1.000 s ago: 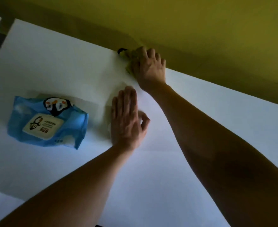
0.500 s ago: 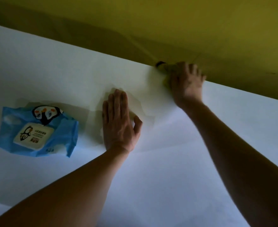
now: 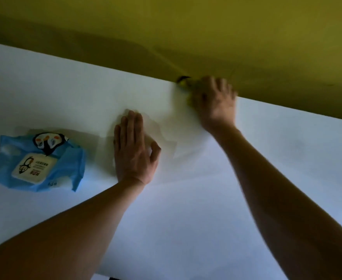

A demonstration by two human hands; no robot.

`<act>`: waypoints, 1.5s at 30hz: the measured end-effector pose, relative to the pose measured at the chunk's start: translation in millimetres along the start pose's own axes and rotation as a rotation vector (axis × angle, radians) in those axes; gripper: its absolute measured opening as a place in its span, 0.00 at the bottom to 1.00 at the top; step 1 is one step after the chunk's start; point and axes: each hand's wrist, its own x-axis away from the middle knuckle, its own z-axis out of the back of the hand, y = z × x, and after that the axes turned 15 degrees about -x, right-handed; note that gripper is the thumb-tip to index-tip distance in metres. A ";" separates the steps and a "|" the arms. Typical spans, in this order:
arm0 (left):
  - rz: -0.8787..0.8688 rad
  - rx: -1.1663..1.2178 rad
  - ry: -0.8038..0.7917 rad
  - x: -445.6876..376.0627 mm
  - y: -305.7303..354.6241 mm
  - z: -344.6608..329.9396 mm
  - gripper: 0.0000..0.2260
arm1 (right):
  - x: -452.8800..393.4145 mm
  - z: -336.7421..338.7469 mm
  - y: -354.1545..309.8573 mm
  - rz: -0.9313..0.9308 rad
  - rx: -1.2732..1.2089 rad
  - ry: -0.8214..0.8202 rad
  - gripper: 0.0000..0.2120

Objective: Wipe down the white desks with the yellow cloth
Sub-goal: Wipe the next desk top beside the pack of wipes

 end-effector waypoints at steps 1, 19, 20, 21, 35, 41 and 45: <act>-0.002 -0.008 -0.003 0.1 0.5 0.3 0.35 | 7.8 21.6 24.6 -0.045 0.023 0.028 0.22; 0.006 0.009 0.042 2.8 0.5 -3.0 0.35 | -6.0 -24.9 -41.3 0.048 -0.005 -0.068 0.21; 0.000 0.016 0.035 3.3 0.6 -1.8 0.35 | 0.4 -7.8 -18.7 0.004 0.016 -0.033 0.21; -0.001 0.021 0.034 3.2 0.7 -0.9 0.35 | 5.8 11.0 5.7 -0.051 0.041 0.000 0.21; -0.011 0.039 0.050 2.9 1.5 -1.4 0.35 | -3.9 -17.5 -47.4 -0.154 0.054 -0.006 0.24; -0.015 0.022 0.071 4.1 1.8 -3.4 0.34 | -3.5 -15.0 -34.5 0.029 0.052 -0.082 0.21; -0.038 0.018 0.100 4.8 3.9 -0.9 0.30 | 20.0 41.5 43.8 -0.029 0.013 0.029 0.19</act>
